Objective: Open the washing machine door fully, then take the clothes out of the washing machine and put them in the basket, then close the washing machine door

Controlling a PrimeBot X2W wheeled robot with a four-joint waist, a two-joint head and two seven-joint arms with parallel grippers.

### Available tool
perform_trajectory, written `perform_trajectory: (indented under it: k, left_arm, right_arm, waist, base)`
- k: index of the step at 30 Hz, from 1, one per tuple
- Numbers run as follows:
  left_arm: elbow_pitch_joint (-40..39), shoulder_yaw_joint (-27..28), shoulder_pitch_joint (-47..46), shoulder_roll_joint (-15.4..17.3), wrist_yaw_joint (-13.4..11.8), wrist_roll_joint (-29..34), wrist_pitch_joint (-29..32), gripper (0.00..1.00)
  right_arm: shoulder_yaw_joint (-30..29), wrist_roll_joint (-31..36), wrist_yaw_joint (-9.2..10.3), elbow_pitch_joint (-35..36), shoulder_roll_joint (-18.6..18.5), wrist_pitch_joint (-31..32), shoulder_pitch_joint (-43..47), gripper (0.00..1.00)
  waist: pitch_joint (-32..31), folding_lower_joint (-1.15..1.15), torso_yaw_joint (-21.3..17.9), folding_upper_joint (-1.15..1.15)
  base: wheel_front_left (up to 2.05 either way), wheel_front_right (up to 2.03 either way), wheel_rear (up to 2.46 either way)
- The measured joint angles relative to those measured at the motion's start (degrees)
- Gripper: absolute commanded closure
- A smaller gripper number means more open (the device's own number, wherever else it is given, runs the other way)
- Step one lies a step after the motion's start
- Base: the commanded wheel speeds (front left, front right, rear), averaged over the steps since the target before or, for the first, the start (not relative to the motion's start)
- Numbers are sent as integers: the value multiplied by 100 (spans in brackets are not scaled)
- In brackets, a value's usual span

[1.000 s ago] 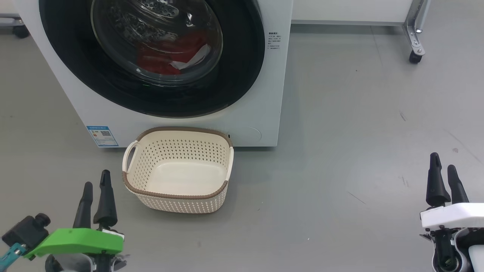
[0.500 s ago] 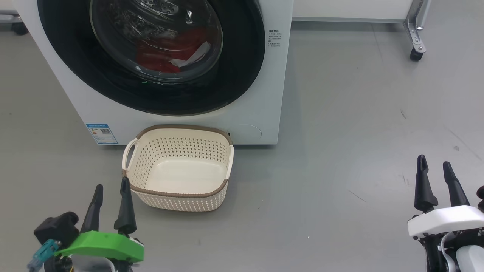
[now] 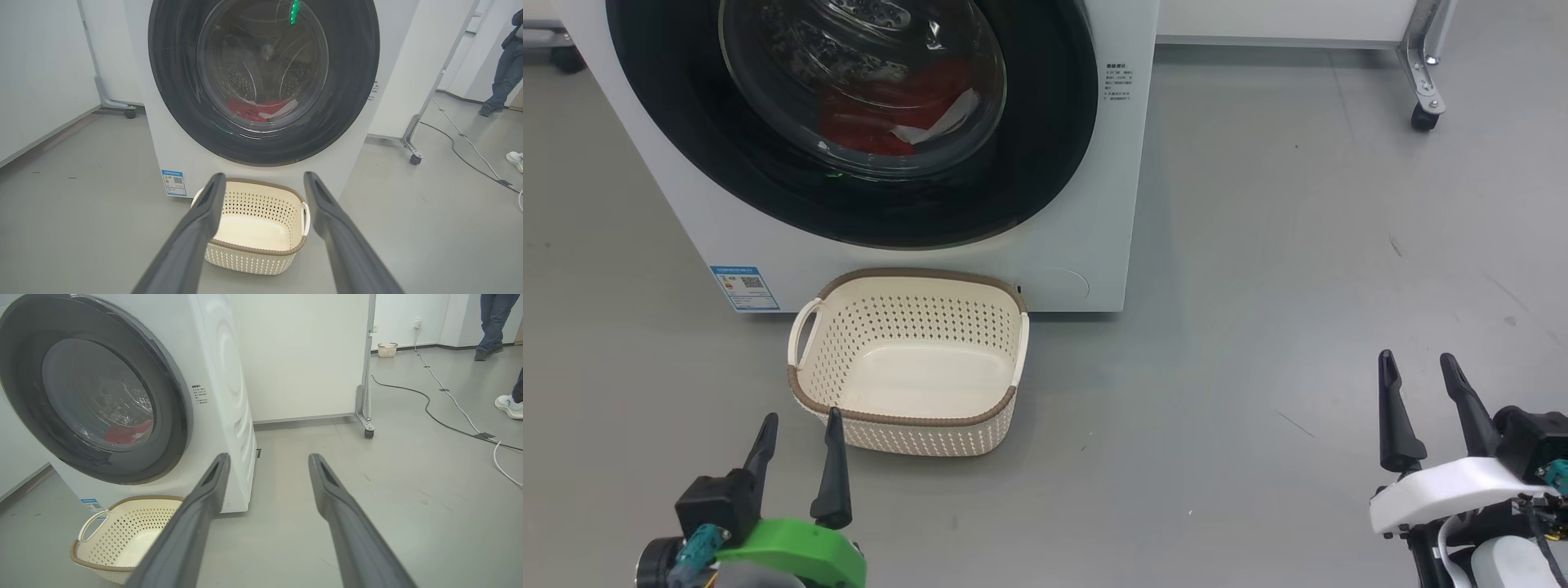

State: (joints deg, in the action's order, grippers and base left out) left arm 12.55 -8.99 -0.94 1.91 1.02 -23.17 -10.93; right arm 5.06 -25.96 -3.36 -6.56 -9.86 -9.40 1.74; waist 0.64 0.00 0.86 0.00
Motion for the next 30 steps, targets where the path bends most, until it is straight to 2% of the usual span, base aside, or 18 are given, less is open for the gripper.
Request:
perform_trajectory:
  k: [8, 20, 30]
  left_arm:
    - [354, -66, 11, 3, -200, 479, -136, 0]
    - [498, -261, 9, 9, -324, 802, -335, 0]
    - [571, -332, 1, 11, -374, 805, -335, 0]
  right_arm:
    - [152, 581, 55, -45, -62, -10, 0, 0]
    - [252, 1140, 108, -100, -47, -129, 0, 0]
    - [245, 1147, 108, -172, -33, -127, -2, 0]
  waist:
    - [-20, 0, -4, 0]
    - [-43, 0, -13, 0]
    - [-51, 0, -19, 0]
  base:
    - [0, 0, 0]
    - [0, 0, 0]
    - [0, 0, 0]
